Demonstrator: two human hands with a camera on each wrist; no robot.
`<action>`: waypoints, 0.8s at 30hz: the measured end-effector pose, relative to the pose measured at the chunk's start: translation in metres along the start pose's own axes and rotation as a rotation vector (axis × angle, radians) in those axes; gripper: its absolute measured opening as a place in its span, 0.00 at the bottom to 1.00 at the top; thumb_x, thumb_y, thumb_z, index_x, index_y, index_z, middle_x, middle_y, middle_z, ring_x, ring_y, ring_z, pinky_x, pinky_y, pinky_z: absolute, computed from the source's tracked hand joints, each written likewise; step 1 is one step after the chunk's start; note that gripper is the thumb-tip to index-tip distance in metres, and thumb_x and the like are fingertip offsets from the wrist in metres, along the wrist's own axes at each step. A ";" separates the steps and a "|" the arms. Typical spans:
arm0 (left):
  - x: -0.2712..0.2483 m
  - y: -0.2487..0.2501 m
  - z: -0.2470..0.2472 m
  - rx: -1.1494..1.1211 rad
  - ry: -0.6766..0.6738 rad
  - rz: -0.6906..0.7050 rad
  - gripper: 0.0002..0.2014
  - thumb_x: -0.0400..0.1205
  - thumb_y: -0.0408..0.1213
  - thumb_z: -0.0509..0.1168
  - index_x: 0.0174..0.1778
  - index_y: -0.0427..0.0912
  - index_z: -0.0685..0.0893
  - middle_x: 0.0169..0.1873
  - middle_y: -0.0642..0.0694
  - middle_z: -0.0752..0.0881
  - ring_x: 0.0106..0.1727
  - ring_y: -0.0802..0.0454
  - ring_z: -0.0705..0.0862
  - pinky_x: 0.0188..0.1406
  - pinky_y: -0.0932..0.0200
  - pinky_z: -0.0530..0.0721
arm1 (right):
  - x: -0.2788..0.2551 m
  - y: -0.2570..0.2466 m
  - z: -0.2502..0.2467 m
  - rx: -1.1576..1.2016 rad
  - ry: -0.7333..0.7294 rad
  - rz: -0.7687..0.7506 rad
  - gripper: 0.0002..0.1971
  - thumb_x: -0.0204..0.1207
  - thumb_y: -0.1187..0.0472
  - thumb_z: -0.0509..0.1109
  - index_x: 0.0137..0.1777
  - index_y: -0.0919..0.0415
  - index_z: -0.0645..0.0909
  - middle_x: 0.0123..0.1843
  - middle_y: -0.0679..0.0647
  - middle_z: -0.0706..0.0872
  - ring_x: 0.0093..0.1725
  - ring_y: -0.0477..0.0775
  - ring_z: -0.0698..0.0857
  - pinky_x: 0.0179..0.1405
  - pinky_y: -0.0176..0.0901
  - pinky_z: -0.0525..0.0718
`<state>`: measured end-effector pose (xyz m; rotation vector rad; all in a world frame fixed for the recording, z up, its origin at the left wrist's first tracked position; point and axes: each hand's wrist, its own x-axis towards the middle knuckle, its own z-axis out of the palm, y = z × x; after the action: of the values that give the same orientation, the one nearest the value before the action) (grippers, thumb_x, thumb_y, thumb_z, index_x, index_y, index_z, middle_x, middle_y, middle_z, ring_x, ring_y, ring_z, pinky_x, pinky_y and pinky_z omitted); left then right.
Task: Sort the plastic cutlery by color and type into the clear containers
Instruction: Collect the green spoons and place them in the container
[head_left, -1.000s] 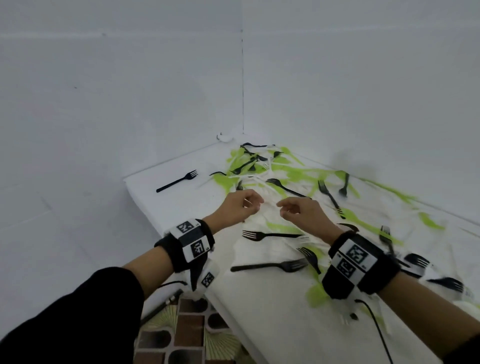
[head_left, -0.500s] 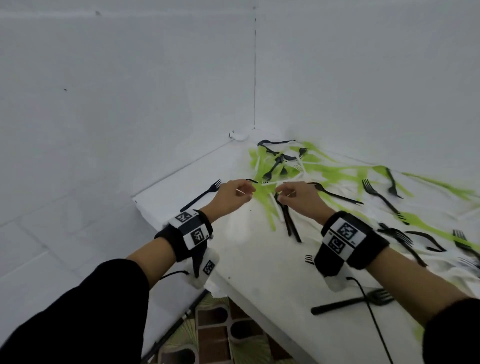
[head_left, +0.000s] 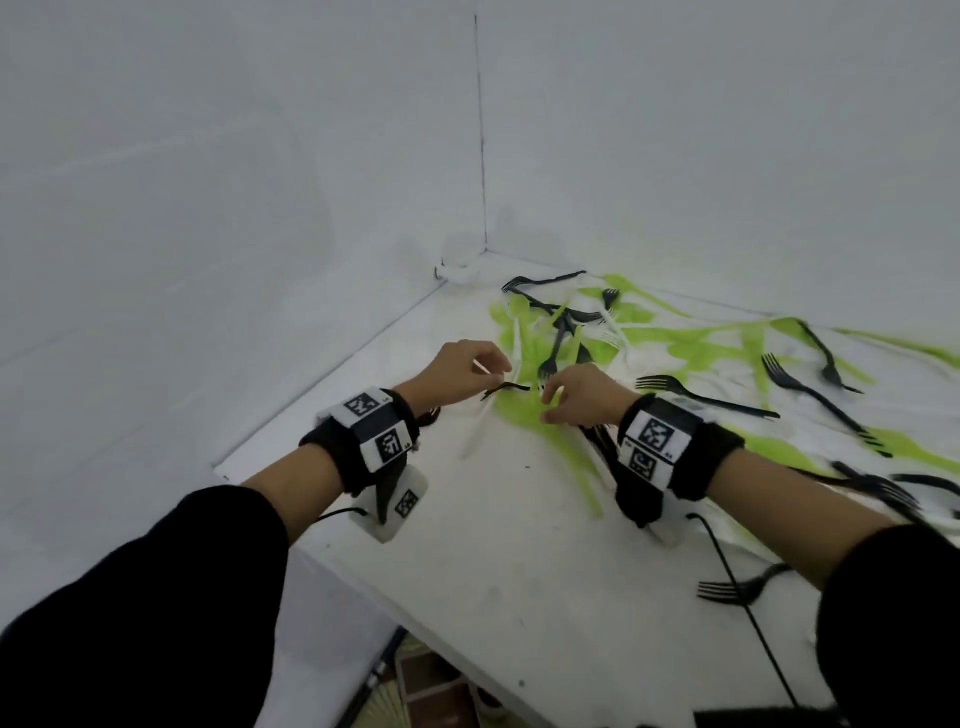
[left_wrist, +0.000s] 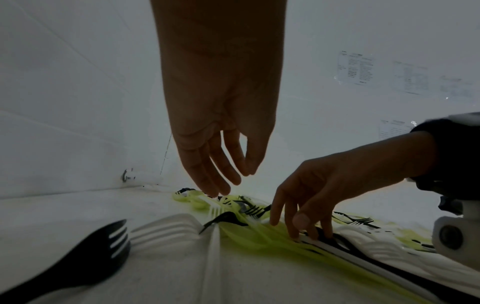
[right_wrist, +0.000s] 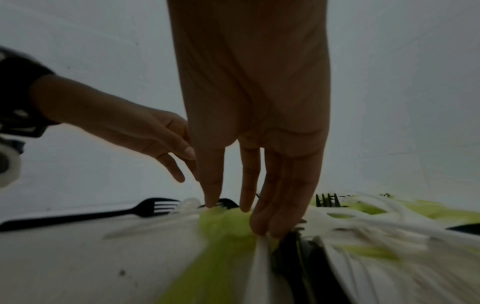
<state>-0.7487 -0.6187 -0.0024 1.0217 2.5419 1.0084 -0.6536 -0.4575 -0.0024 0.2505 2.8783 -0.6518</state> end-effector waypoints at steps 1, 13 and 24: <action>0.003 -0.003 0.000 0.011 -0.021 -0.002 0.09 0.78 0.27 0.66 0.54 0.33 0.84 0.51 0.39 0.86 0.36 0.67 0.78 0.31 0.82 0.73 | 0.002 0.000 0.003 -0.034 0.013 0.015 0.19 0.72 0.55 0.75 0.59 0.64 0.81 0.58 0.61 0.83 0.57 0.58 0.81 0.55 0.46 0.77; 0.052 -0.019 -0.007 0.067 -0.348 0.189 0.06 0.74 0.32 0.73 0.46 0.38 0.87 0.34 0.50 0.85 0.29 0.75 0.80 0.38 0.76 0.76 | 0.012 0.006 0.019 -0.097 0.110 0.138 0.09 0.68 0.62 0.76 0.36 0.58 0.76 0.41 0.53 0.77 0.42 0.52 0.74 0.27 0.38 0.65; 0.079 -0.029 0.004 0.576 -0.531 0.626 0.13 0.76 0.43 0.71 0.55 0.47 0.85 0.52 0.50 0.78 0.53 0.54 0.78 0.37 0.62 0.66 | -0.006 0.001 -0.021 0.780 0.535 0.294 0.05 0.82 0.61 0.63 0.48 0.58 0.68 0.34 0.54 0.83 0.22 0.47 0.78 0.21 0.39 0.82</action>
<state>-0.8202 -0.5779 -0.0209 1.9962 2.1086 0.0207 -0.6503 -0.4484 0.0177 1.0632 2.7598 -1.8406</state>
